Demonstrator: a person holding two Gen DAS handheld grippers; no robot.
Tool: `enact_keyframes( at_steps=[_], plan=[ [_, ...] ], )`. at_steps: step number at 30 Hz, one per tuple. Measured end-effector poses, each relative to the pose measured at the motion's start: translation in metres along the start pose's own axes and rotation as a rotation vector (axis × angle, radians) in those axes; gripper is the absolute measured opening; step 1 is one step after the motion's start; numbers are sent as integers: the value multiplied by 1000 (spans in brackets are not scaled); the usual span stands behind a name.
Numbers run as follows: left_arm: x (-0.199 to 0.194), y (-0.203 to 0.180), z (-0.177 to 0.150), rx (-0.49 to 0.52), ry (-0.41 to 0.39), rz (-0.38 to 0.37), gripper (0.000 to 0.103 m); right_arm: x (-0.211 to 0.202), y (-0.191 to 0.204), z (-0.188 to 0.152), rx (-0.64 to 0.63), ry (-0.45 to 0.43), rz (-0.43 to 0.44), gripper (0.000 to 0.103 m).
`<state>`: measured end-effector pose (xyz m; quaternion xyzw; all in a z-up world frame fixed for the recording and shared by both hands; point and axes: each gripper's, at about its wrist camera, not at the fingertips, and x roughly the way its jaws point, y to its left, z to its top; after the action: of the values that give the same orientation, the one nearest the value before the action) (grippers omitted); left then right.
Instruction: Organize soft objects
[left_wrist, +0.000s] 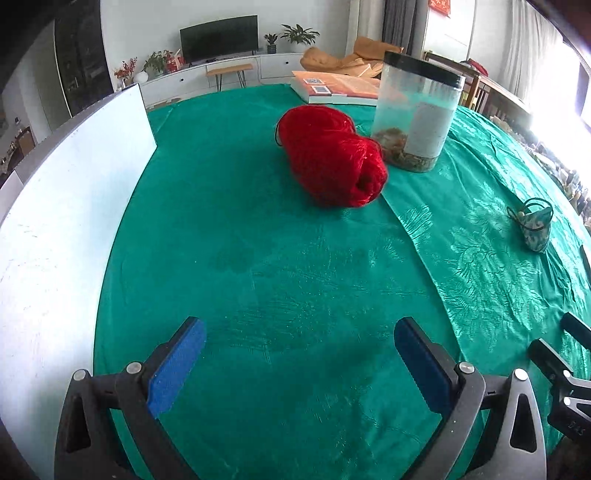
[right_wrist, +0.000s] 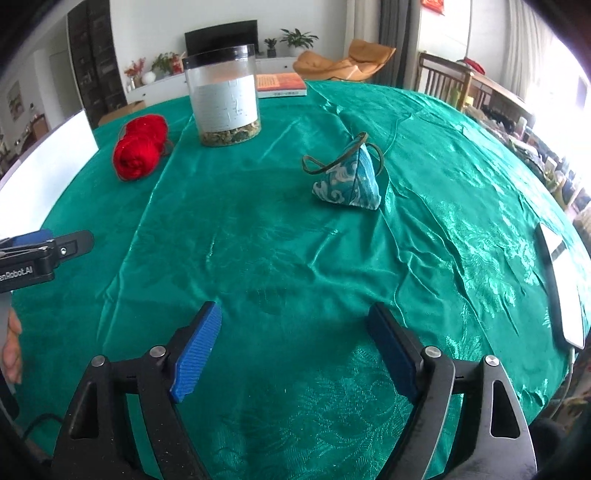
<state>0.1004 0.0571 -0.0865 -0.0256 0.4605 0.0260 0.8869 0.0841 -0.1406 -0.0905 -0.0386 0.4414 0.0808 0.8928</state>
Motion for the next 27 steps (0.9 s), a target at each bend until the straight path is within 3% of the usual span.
enact_keyframes(
  at_steps=[8,27],
  plan=[
    [7,-2,-1,10,-24,14,103,5,2,4,9,-8,-1,94],
    [7,-2,-1,10,-26,13,103,3,4,2,14,-26,-12,94]
  ],
)
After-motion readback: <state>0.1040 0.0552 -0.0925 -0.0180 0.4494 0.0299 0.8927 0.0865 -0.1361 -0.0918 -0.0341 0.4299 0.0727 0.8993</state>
